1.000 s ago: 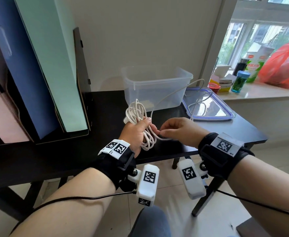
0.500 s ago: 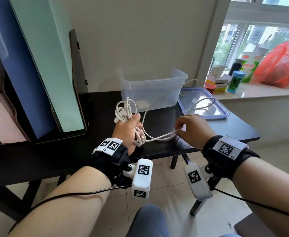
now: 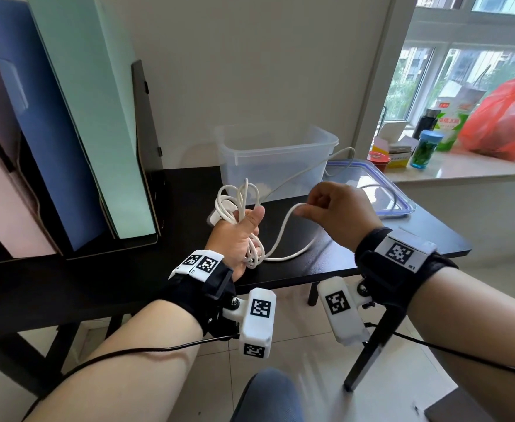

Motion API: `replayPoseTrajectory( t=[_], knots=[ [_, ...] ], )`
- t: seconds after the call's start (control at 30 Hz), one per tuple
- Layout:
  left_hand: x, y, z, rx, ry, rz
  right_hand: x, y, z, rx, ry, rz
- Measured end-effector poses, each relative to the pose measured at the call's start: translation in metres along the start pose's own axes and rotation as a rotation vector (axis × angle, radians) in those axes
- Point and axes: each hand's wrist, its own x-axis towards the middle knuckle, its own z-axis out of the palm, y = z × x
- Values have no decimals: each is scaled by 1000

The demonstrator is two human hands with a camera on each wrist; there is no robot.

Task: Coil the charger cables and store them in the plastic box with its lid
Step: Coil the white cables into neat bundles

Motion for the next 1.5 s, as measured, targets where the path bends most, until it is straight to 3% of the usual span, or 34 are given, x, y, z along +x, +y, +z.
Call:
replayPoseTrajectory(
  t=[0.33,0.57,0.83,1.27,1.5],
  knots=[
    [4,-5,-3,180,-107,86,17,-31,13,1,-13,16],
    [4,-5,-2,193,-3,39,19,-33,22,260,-51,24],
    [0,2,4,44,40,-5,9,-13,16,72,-154,-3],
    [-9,6,18,102,-185,-27,12,-35,10,737,-166,161],
    [-8,6,21,48,-110,-44,8,-36,11,794,-178,182]
  ],
)
